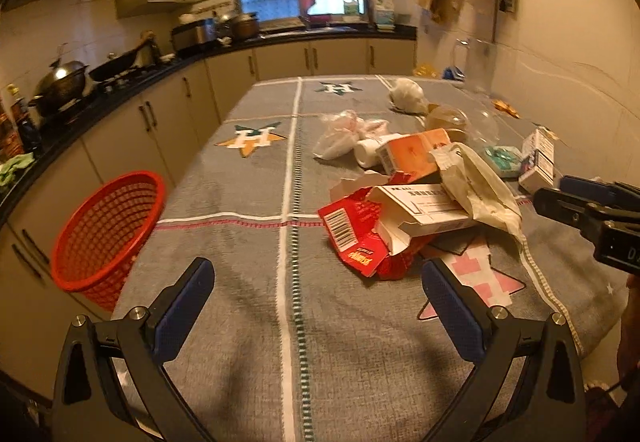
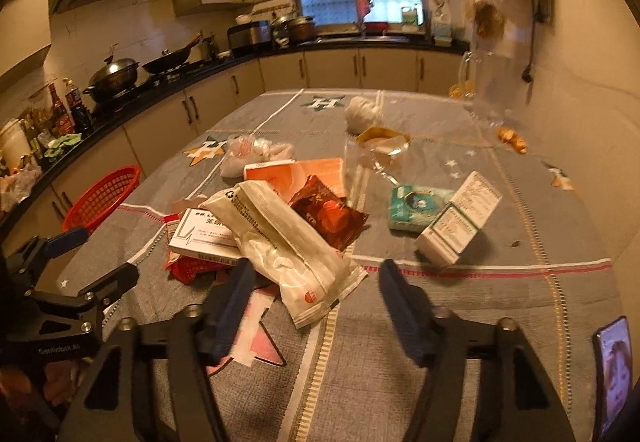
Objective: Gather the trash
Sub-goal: 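Grasp the white plastic wrapper with the right gripper while the left gripper grasps the white medicine box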
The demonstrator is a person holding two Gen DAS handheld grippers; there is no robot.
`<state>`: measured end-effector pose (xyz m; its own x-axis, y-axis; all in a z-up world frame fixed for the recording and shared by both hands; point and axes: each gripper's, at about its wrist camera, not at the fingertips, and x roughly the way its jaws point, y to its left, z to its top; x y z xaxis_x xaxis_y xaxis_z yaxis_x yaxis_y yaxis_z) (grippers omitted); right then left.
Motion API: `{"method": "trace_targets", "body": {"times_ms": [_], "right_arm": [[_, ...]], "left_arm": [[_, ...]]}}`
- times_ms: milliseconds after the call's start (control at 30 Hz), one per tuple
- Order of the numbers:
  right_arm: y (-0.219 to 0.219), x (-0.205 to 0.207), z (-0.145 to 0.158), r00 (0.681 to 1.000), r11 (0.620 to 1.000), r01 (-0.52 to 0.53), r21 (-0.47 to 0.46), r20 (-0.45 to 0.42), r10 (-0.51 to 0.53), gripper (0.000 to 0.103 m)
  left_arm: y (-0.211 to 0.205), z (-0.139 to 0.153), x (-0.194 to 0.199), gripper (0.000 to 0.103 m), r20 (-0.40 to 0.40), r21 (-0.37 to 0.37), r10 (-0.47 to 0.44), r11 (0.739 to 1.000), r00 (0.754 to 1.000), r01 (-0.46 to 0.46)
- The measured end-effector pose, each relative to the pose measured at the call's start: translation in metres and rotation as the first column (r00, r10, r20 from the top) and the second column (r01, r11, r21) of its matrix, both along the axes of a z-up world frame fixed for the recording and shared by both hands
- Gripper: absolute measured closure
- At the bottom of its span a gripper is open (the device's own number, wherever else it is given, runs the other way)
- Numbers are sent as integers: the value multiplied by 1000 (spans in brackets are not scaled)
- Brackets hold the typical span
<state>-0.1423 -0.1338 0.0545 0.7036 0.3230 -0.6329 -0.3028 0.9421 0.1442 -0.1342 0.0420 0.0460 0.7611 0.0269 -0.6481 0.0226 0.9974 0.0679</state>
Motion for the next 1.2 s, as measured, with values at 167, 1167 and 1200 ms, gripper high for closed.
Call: {"method": "trace_targets", "body": {"times_ms": [167, 1167, 1200], "right_arm": [[7, 5, 0, 998, 998, -67, -18, 2, 67, 44], [0, 33, -5, 986, 986, -163, 25, -35, 164, 44], [2, 33, -6, 984, 984, -177, 17, -35, 177, 44]], "left_arm": [[-11, 4, 12, 9, -26, -61, -110, 992, 994, 108], [-12, 18, 55, 96, -87, -360, -224, 916, 971, 179], [-11, 21, 53, 96, -78, -353, -221, 918, 972, 180]]}}
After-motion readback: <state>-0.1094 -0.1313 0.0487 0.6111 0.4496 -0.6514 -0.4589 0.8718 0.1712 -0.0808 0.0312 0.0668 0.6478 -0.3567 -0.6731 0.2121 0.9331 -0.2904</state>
